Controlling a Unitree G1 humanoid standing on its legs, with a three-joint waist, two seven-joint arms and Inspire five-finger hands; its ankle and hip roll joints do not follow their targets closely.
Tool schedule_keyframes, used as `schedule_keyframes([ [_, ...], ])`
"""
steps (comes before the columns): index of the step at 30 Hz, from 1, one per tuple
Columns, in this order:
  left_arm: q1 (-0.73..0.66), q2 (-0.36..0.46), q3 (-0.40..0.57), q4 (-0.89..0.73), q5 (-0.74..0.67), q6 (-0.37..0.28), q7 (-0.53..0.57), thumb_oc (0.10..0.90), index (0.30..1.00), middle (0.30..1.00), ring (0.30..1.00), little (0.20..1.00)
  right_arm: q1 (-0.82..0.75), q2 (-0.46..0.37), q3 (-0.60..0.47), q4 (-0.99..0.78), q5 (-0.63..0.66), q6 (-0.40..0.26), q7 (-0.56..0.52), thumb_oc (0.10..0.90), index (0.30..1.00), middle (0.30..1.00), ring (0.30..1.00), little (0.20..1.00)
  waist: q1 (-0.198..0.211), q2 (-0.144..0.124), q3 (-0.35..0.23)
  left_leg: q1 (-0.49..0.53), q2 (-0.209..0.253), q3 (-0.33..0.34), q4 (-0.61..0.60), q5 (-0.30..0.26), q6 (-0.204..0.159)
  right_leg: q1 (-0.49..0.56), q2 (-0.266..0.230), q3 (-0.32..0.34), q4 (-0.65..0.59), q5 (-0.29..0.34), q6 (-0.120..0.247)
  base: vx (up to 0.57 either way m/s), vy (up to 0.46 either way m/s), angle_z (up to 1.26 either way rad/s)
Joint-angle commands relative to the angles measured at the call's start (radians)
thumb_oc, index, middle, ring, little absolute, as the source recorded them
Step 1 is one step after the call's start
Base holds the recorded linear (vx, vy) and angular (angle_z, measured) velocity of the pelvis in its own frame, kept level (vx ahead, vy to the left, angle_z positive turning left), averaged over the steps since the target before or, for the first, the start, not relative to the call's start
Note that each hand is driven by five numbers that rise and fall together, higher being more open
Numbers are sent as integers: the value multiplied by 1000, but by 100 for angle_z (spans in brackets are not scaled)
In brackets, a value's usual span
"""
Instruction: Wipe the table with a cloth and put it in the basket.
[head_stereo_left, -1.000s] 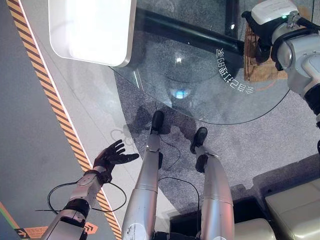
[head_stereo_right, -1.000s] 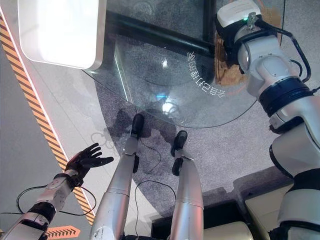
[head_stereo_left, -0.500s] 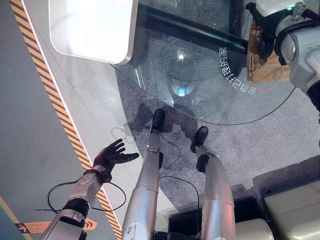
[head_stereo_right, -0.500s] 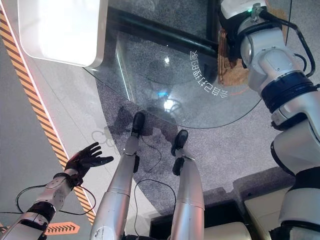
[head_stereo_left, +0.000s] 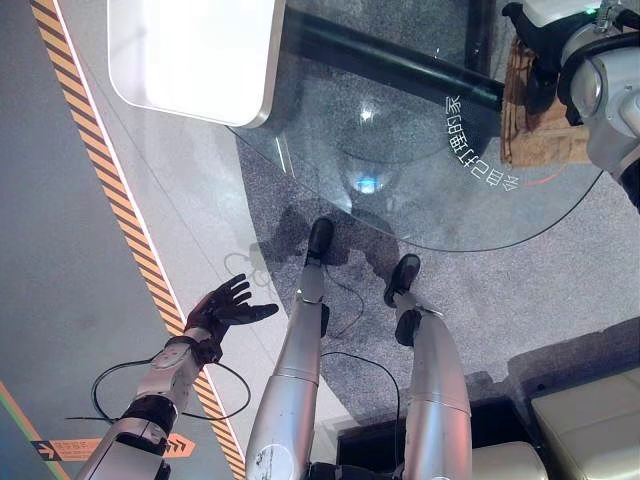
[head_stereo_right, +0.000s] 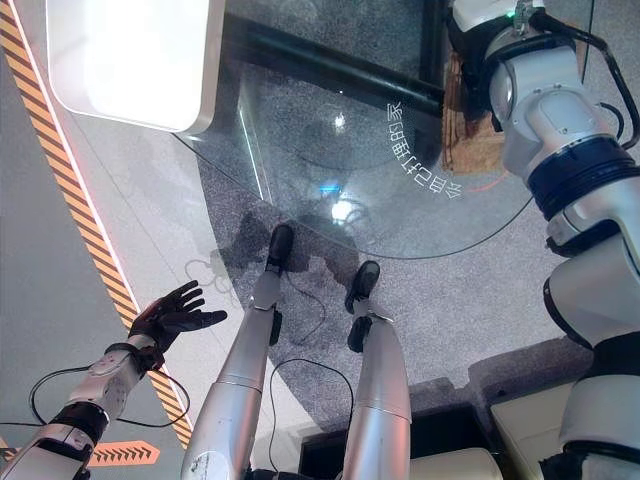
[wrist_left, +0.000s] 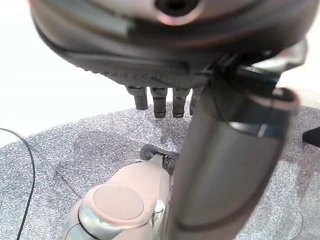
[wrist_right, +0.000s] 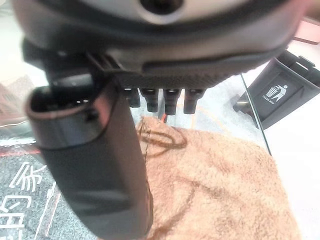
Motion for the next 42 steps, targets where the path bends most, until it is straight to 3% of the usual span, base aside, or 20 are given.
schedule_keyframes([
  [1, 115, 39, 4, -4, 8, -1, -17, 800, 900, 900, 900, 900, -53, -116, 68, -13, 23, -2, 35, 800, 900, 900, 900, 900, -13, 26, -19, -9, -63, 89, 133, -124, 92, 42, 68, -46, -173, 117, -5, 0, 0, 0],
  [32, 99, 58, 26, 10, 15, -1, -25, 800, 900, 900, 900, 900, -8, -136, 52, -5, 39, -48, 45, 800, 900, 900, 900, 900, -25, -9, -19, 49, -54, 96, 88, -116, 95, 101, 83, -47, -232, 147, 10, -25, 2, -1],
  [42, 80, 59, 14, 22, 14, 3, -32, 800, 900, 900, 900, 900, -6, -109, 54, -1, 53, -71, 55, 800, 900, 900, 900, 900, -23, -3, -19, 49, -55, 100, 76, -111, 91, 101, 75, -53, -254, 158, 16, -10, -3, -1],
])
